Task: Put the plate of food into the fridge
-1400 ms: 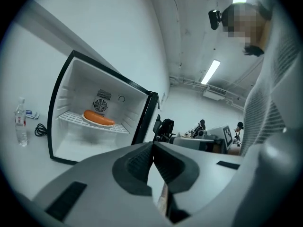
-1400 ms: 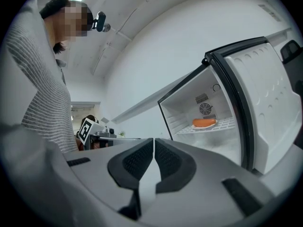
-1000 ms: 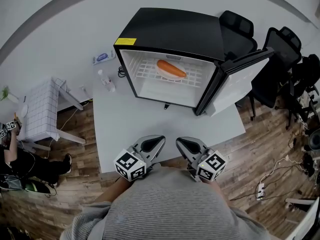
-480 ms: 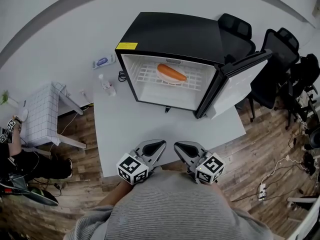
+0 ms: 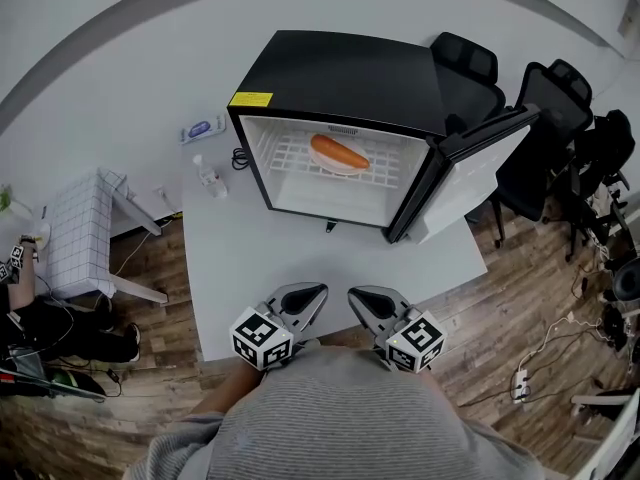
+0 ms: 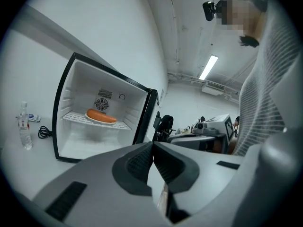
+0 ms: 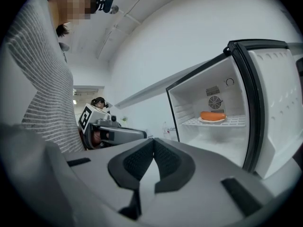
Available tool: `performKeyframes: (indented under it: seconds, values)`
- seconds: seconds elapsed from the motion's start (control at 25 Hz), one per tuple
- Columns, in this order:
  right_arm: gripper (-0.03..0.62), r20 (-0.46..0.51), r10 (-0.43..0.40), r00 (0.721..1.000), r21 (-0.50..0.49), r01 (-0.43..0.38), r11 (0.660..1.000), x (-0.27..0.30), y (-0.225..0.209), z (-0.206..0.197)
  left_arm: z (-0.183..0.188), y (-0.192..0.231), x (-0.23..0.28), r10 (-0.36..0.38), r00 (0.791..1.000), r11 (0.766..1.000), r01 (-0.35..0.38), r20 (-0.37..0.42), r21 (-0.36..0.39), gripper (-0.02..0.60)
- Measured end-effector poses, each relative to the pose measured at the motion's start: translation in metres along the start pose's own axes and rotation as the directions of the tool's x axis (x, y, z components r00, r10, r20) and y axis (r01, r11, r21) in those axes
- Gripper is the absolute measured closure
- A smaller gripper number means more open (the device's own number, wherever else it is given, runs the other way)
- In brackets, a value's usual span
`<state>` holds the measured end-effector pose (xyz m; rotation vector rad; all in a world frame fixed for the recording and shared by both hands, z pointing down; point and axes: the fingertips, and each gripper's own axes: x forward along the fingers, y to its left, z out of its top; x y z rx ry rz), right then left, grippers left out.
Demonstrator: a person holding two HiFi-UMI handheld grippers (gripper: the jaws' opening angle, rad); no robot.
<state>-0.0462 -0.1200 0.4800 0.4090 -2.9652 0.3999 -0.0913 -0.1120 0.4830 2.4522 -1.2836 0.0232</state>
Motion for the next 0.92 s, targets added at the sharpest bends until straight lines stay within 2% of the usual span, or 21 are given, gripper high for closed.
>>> performKeyframes:
  seconds: [0.2,0.64,0.92]
  values:
    - [0.580,0.018,0.007,1.000,0.008,-0.007,1.000,0.002,0.001,0.005,-0.004,-0.001,0.002,-0.008,1.000,1.000,0.008,-0.018,0.014,0.571]
    - [0.580,0.031,-0.029,0.999,0.007,0.028,1.000,0.002,-0.016,0.014,-0.001,0.009,0.006,-0.002,1.000,1.000,0.002,-0.023,-0.002,0.571]
    - [0.580,0.028,-0.017,0.999,0.009,0.017,1.000,0.006,-0.017,0.010,-0.003,0.013,0.011,-0.007,0.999,1.000,0.007,-0.032,-0.011,0.571]
